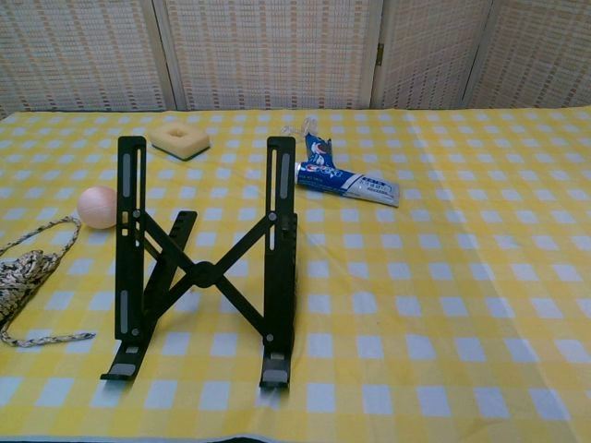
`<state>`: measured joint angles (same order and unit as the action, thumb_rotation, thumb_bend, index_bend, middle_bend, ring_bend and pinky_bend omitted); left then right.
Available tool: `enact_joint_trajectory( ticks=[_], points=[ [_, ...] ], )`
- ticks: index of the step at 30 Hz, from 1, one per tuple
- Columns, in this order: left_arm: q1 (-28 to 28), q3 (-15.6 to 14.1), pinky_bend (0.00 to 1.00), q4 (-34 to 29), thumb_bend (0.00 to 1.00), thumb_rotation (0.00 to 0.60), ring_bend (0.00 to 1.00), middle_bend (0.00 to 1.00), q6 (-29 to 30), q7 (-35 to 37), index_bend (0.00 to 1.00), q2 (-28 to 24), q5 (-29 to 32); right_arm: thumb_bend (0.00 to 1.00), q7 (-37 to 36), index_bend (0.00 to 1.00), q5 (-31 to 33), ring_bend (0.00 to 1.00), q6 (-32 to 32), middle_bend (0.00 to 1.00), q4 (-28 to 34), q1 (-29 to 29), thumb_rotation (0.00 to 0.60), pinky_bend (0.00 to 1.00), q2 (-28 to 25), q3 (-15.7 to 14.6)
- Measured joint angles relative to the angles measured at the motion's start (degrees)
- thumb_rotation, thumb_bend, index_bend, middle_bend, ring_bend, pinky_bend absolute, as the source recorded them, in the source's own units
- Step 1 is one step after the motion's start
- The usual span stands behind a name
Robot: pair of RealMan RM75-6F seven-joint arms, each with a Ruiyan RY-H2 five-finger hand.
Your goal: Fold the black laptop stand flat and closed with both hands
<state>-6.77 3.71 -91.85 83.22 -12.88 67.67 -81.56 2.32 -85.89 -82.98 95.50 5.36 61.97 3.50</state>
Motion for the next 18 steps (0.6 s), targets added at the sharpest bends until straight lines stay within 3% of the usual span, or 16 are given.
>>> enact_joint_trajectory(
  ticks=[11, 18],
  points=[
    [-0.5, 0.3, 0.00, -0.5, 0.13, 0.600, 0.00, 0.00, 0.1, 1.2, 0.00, 0.1, -0.5, 0.32, -1.5, 0.00, -0.4, 0.00, 0.5, 0.00, 0.1, 0.4, 0.600, 0.00, -0.2, -0.1],
    [-2.2, 0.4, 0.00, -1.9, 0.13, 0.600, 0.00, 0.00, -2.4, 7.9, 0.00, -1.3, -2.1, 0.32, -4.1, 0.00, -2.1, 0.00, -0.1, 0.00, 0.4, 0.5, 0.600, 0.00, -1.3, -0.2]
  ],
)
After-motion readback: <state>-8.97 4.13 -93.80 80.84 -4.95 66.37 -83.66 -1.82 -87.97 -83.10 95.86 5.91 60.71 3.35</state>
